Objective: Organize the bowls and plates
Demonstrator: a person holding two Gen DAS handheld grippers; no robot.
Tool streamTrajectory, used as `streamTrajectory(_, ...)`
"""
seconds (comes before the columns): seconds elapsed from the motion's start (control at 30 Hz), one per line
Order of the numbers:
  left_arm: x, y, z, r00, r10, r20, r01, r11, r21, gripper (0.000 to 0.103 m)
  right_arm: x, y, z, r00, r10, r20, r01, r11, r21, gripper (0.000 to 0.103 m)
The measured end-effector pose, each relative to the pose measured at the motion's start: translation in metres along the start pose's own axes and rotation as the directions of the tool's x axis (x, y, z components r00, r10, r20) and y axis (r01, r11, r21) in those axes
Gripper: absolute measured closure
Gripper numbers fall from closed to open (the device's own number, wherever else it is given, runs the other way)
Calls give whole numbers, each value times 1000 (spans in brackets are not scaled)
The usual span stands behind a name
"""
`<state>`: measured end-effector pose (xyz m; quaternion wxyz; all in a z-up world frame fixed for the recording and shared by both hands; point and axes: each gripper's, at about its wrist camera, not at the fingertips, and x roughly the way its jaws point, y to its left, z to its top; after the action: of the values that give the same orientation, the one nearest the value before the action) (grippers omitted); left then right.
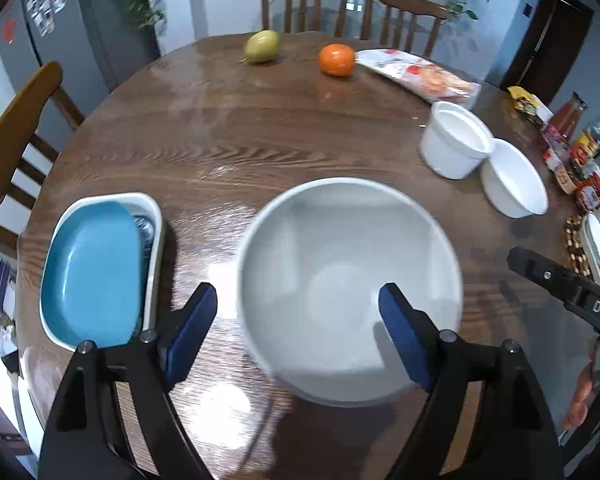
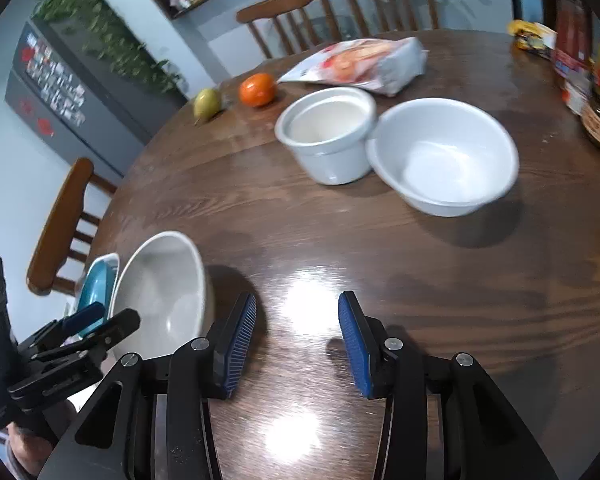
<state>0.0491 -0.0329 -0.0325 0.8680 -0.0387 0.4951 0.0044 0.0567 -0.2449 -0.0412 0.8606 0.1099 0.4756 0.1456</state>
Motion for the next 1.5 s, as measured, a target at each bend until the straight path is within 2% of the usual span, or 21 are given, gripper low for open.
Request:
streamTrajectory(0.13, -4, -23, 1, 1000, -23, 9, 22, 999, 48, 15, -12, -20, -2, 1000, -16, 23, 15, 999, 34, 59)
streamTrajectory(0.37, -3, -71, 8, 997, -70, 12, 68, 990, 120, 1, -29, -55, -3, 997, -60, 51, 54, 994, 97, 58)
streamTrajectory(0.47, -1, -91, 13, 996, -84, 11, 81, 985, 149, 1, -36, -68, 2, 994, -85, 65, 77, 991, 113, 48)
streamTrajectory(0.57, 5, -110, 21, 995, -99, 7, 97, 982, 163, 1, -43, -77, 12, 990, -112, 85, 102, 988, 116, 46)
streamTrajectory(0.63, 9, -119, 27, 994, -113, 4, 111, 982, 152, 1, -45, -81, 19, 988, -122, 93, 111, 987, 119, 46)
streamTrajectory(0.8, 28, -136, 50, 988, -157, -8, 158, 986, 55, 1, -43, -98, 45, 984, -149, 102, 134, 982, 136, 46)
streamTrajectory(1.0, 63, -153, 71, 984, -170, -48, 169, 985, -21, 2, -19, -124, 69, 987, -148, 61, 135, 974, 181, 46)
streamTrajectory(1.13, 80, -160, 78, 986, -159, -55, 157, 987, -32, 3, -7, -131, 75, 990, -136, 48, 124, 973, 195, 46)
streamTrajectory(1.17, 85, -162, 80, 985, -160, -63, 158, 987, -35, 4, -3, -133, 76, 990, -130, 46, 119, 973, 199, 46)
streamTrajectory(1.37, 105, -166, 83, 979, -181, -98, 178, 983, -34, 25, 12, -143, 83, 995, -89, 35, 79, 973, 218, 46)
streamTrajectory(1.4, 107, -167, 84, 978, -185, -100, 183, 983, -33, 29, 14, -144, 84, 995, -89, 33, 80, 973, 217, 48)
streamTrajectory(1.43, 109, -167, 85, 975, -195, -102, 193, 981, -30, 31, 15, -144, 84, 996, -86, 33, 77, 974, 214, 57)
streamTrajectory(1.5, 110, -170, 86, 972, -208, -105, 208, 978, -17, 47, 18, -146, 85, 997, -67, 30, 58, 975, 214, 68)
